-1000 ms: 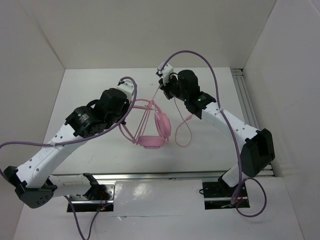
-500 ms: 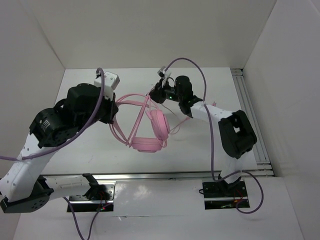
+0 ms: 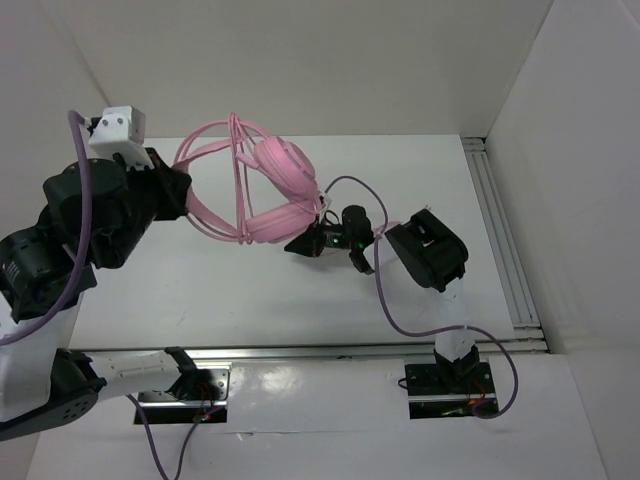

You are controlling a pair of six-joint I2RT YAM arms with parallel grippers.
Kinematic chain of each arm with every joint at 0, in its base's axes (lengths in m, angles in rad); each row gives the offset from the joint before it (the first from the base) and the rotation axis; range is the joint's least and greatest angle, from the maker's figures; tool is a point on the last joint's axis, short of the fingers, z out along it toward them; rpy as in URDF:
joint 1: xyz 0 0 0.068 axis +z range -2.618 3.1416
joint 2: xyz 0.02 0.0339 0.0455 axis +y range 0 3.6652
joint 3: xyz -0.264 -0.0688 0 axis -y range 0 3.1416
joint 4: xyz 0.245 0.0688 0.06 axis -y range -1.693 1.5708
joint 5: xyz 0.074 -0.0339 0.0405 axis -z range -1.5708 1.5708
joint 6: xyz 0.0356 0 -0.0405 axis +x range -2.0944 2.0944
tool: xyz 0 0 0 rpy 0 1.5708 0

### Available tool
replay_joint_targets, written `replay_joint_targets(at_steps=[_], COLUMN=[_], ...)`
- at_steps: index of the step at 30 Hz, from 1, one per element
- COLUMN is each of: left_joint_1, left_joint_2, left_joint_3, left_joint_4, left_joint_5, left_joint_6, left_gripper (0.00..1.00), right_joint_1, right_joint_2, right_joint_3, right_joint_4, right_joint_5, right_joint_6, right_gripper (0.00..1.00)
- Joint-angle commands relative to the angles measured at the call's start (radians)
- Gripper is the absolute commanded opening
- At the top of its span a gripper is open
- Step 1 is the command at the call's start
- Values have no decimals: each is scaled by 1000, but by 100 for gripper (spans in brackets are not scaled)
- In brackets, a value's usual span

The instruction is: Wrap the headphones

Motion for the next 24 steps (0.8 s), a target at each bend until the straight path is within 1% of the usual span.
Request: replay_joint_targets(at_steps=[1,2,3,4,5,6,8,9,10,11,12,13,14,15,16,17,18,19,20,21,22,23,24], left_joint_1=[6,16,52,75,101,164,229,262,322,350,376,423,447,468,500,516,525,525,525,525,504,504,490], left_joint_2=[58,79,126,154,186,257,338,380,418,484,512,533,553,567,567,567,567,555,555,540,512,500,500], left_joint_3=[68,68,83,125,154,185,289,327,353,381,381,364,349,282,227,164,51,-2,-51,-147,-197,-282,-318], left_joint_4=[157,174,188,188,188,188,188,160,160,148,148,148,139,139,170,195,211,226,252,266,287,328,341], left_joint_5=[-176,-187,-203,-203,-212,-212,-189,-149,-131,-102,-82,-59,-36,-25,-25,-11,-11,-11,-11,-11,-23,-32,-43], left_joint_6=[-66,-54,-42,-42,-42,-30,-30,-30,-30,-39,-39,-49,-66,-80,-89,-100,-111,-111,-120,-120,-99,-86,-74], left_gripper=[0,0,0,0,0,0,0,0,0,0,0,0,0,0,0,0,0,0,0,0,0,0,0], right_joint_1=[34,34,34,43,43,56,88,103,118,158,177,197,241,261,286,327,342,355,367,384,384,396,396], right_joint_2=[-11,-11,-25,-47,-62,-79,-152,-186,-224,-311,-362,-419,-476,-604,-669,-729,-833,-878,-916,-979,-1005,-1039,-1051], right_joint_3=[-102,-160,-186,-217,-276,-306,-364,-414,-438,-461,-493,-493,-510,-521,-531,-531,-531,-512,-496,-451,-424,-395,-360], right_joint_4=[248,303,326,355,406,426,439,420,396,371,268,191,122,53,-95,-159,-216,-318,-372,-487,-543,-598,-655], right_joint_5=[-7,4,4,4,13,13,25,42,54,65,99,114,129,196,230,254,267,280,292,321,341,361,393], right_joint_6=[51,61,74,84,95,106,106,88,57,39,17,-47,-82,-118,-183,-207,-225,-244,-279,-300,-354,-380,-403], right_gripper=[14,9,6,3,2,2,2,2,0,0,0,0,0,0,0,0,0,0,0,0,0,0,0])
